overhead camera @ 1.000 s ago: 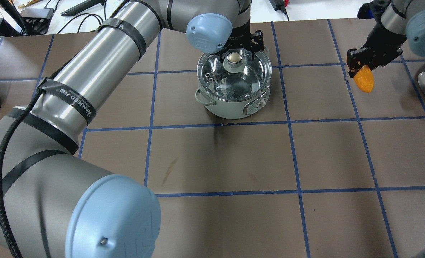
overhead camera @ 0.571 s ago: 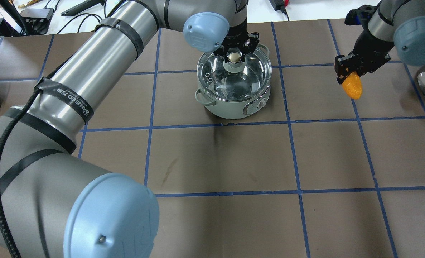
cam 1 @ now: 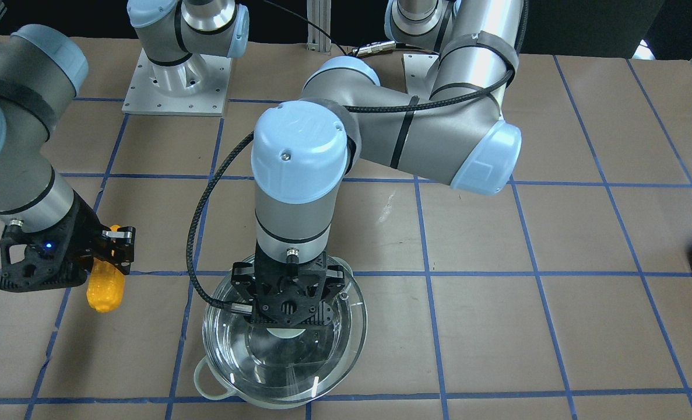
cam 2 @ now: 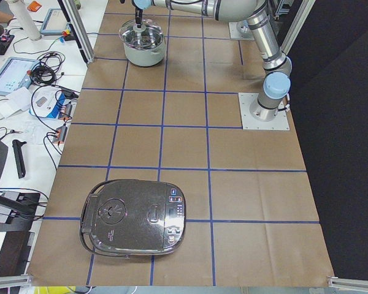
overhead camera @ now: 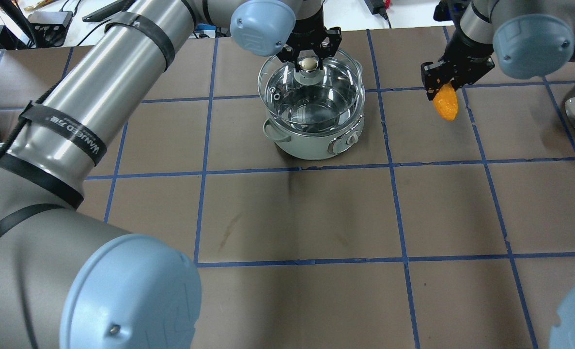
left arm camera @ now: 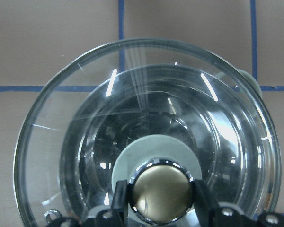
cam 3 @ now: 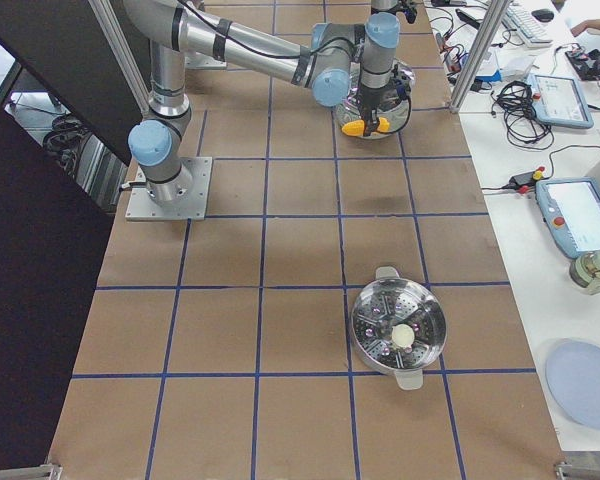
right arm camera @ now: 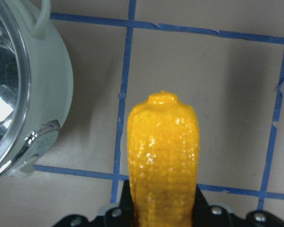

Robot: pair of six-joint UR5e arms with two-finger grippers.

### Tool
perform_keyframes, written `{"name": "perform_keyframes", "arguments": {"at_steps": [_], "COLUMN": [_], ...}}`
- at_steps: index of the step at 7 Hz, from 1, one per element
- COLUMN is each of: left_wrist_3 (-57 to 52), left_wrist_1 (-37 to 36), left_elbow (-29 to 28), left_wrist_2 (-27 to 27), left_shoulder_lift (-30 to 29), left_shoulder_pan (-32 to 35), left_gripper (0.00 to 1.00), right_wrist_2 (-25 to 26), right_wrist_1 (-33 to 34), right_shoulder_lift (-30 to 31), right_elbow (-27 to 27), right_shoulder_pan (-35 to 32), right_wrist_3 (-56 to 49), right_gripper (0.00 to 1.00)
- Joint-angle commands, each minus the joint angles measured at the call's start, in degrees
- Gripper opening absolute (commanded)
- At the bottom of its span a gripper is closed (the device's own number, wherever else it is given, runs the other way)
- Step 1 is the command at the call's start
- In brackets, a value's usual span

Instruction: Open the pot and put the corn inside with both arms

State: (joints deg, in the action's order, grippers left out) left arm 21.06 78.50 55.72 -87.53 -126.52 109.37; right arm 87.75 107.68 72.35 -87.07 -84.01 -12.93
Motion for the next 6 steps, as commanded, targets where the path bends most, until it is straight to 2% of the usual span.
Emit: {"name": "perform_keyframes", "arguments": {"at_steps": [1, 3, 6], "left_wrist_3": [-2.23, -10.64, -21.90], "left_wrist_1": [4.36, 6.30, 3.60], "left_elbow": [0.61, 2.02, 11.05], "left_wrist_2": [0.25, -0.01, 0.17], "left_shoulder_lift": [3.81, 4.44, 5.49], "left_shoulder_pan": [-5.71, -13.44, -23.21], "left_gripper": [0.18, 0.18, 0.14], "right_wrist_2": [-0.22, -0.04, 1.71], "right_wrist_1": [0.07, 2.16, 9.46], "right_shoulder_lift": [-4.03, -10.79, -17.32], "right_elbow": [5.66, 12.25, 12.98], "right_shoulder_pan": [-4.90, -15.17, -21.36], "right_wrist_3": [5.60, 17.62, 23.73], "right_gripper": [0.06, 0.06, 0.06]}}
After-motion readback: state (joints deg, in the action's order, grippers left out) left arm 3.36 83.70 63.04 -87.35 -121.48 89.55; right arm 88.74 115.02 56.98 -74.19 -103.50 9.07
